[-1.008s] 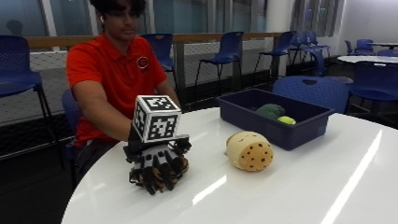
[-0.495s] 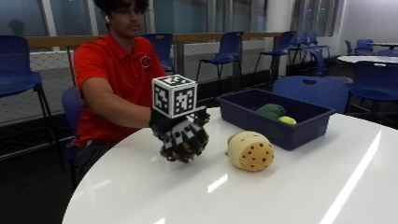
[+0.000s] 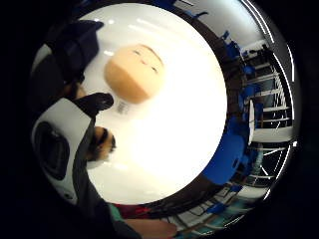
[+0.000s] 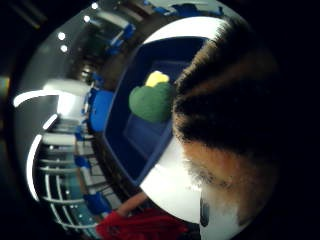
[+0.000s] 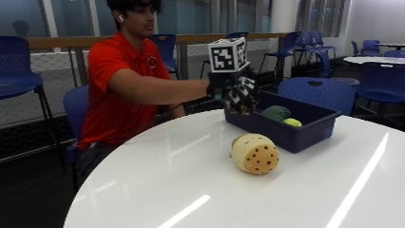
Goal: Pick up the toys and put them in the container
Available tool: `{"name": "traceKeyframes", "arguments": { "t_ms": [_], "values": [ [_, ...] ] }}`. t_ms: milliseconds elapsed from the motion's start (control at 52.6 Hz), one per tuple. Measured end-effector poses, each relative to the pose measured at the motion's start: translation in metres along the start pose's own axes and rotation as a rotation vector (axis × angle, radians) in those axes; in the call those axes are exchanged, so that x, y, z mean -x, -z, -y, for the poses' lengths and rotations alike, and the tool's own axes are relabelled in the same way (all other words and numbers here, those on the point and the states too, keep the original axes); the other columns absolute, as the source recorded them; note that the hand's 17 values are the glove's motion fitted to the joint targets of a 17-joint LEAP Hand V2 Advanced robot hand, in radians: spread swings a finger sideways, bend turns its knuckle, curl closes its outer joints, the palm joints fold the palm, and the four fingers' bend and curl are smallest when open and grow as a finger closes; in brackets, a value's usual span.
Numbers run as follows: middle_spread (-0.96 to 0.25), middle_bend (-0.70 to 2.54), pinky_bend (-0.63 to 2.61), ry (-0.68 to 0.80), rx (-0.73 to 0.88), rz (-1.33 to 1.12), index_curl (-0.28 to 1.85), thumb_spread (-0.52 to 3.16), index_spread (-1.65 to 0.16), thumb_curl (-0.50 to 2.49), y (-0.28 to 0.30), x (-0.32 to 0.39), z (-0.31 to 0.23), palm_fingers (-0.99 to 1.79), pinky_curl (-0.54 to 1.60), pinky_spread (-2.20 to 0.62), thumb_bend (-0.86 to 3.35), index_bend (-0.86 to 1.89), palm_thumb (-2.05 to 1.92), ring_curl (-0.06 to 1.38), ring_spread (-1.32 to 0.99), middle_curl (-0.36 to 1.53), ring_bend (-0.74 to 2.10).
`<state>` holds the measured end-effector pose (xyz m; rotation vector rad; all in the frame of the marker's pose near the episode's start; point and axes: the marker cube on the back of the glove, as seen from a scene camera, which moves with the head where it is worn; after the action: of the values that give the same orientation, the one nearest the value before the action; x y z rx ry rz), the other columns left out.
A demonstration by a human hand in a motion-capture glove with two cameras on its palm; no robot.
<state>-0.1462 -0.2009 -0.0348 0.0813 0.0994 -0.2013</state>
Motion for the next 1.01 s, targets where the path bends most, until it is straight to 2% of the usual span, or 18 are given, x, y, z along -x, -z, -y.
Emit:
{"name": "traceKeyframes", "arguments": {
  "t_ms": [304, 400, 495, 533, 609, 704, 837, 875, 894, 970, 1008],
  "values": [
    [-0.47, 0.45, 0.85, 0.166, -0.028, -0.052, 0.92, 0.69, -0.48, 0.96, 0.023, 0.108, 0.048, 1.06, 0.35, -0.44, 0.08, 0.28, 0.64, 0.39, -0.48, 0.57, 0.68],
    [-0.48, 0.44, 0.85, 0.341, -0.033, -0.146, 0.96, 0.68, -0.49, 0.99, 0.023, 0.117, 0.051, 1.06, 0.36, -0.44, 0.07, 0.26, 0.64, 0.39, -0.49, 0.59, 0.68],
    [-0.48, 0.44, 0.85, 0.185, -0.038, -0.024, 1.00, 0.66, -0.50, 1.02, 0.028, 0.149, 0.058, 1.06, 0.36, -0.44, 0.07, 0.25, 0.64, 0.40, -0.48, 0.61, 0.68],
    [-0.48, 0.43, 0.85, 0.188, -0.042, -0.030, 1.01, 0.66, -0.50, 1.03, 0.029, 0.152, 0.060, 1.06, 0.36, -0.44, 0.07, 0.25, 0.64, 0.40, -0.49, 0.61, 0.68],
    [-0.48, 0.43, 0.84, 0.287, -0.054, -0.069, 1.03, 0.65, -0.51, 1.05, 0.028, 0.153, 0.059, 1.06, 0.37, -0.44, 0.06, 0.23, 0.64, 0.41, -0.49, 0.63, 0.68],
    [-0.48, 0.41, 0.84, 0.186, -0.051, -0.012, 1.06, 0.65, -0.51, 1.07, 0.027, 0.162, 0.061, 1.05, 0.37, -0.44, 0.05, 0.22, 0.63, 0.41, -0.48, 0.64, 0.67],
    [-0.48, 0.34, 0.88, 0.179, 0.053, 0.087, 1.09, 0.69, -0.52, 1.09, 0.023, 0.161, 0.056, 0.93, 0.38, -0.43, 0.02, 0.17, 0.60, 0.42, -0.46, 0.65, 0.64],
    [-0.44, 0.24, 0.94, 0.184, 0.101, 0.081, 1.04, 0.79, -0.51, 1.05, 0.020, 0.159, 0.054, 0.52, 0.41, -0.37, -0.02, 0.01, 0.51, 0.43, -0.41, 0.62, 0.62],
    [-0.43, 0.24, 0.97, 0.191, 0.121, 0.067, 1.04, 0.82, -0.50, 1.04, 0.019, 0.157, 0.053, 0.47, 0.43, -0.35, -0.03, 0.04, 0.49, 0.45, -0.40, 0.63, 0.63],
    [-0.33, 0.15, 1.06, 0.223, 0.154, -0.047, 0.91, 0.97, -0.48, 0.90, 0.013, 0.145, 0.051, -0.06, 0.46, -0.19, -0.09, -0.02, 0.27, 0.43, -0.27, 0.58, 0.51],
    [-0.28, 0.17, 1.06, 0.220, 0.153, -0.066, 0.83, 1.01, -0.46, 0.85, 0.013, 0.141, 0.051, -0.20, 0.45, -0.13, -0.09, -0.05, 0.21, 0.40, -0.22, 0.56, 0.44]
  ]
}}
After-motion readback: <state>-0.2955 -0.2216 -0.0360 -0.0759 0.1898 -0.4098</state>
